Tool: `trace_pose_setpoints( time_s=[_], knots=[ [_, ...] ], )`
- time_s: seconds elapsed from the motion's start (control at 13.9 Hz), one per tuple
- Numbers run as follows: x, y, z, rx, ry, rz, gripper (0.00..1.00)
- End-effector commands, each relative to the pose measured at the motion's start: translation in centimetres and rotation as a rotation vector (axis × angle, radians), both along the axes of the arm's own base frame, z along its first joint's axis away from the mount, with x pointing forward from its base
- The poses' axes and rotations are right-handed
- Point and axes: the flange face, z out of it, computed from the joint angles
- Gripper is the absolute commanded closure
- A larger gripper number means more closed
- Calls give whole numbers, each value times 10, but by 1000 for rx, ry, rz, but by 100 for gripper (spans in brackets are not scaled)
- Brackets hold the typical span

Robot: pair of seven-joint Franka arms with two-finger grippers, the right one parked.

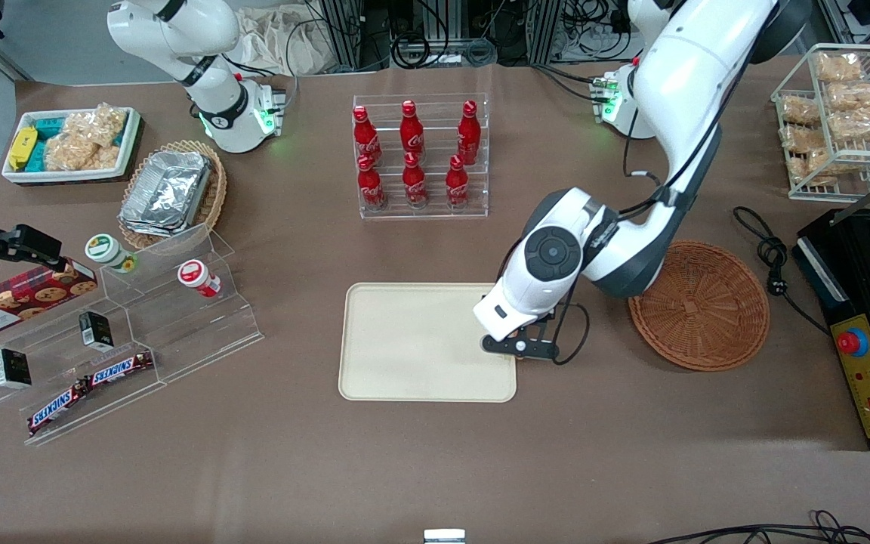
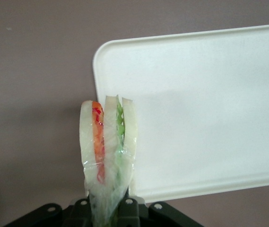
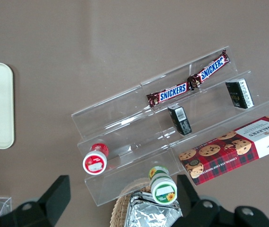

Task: Place sandwich from basket to tray
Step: 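Lift the sandwich and carry it over the cream tray, then lower the sandwich onto the tray and open the left gripper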

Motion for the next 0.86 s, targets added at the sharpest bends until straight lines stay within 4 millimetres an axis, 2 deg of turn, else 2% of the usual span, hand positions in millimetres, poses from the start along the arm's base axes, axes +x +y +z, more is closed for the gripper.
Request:
trace_pose_setpoints(
  time_s=[0.0, 0.22, 0.43, 0.5, 0.58, 0.65, 0.72, 0.79],
  knots=[
    [6, -14, -22, -3, -38, -23, 100],
    [10, -14, -49, -30, -59, -6, 100],
    [17, -12, -65, -55, -87, 10, 100],
    [14, -16, -68, -53, -89, 4, 96],
    [16, -13, -69, -48, -90, 12, 82],
    [17, -13, -69, -49, -89, 13, 55],
    [16, -13, -69, -50, -88, 21, 10],
    [17, -13, -66, -49, -90, 46, 1]
  ],
)
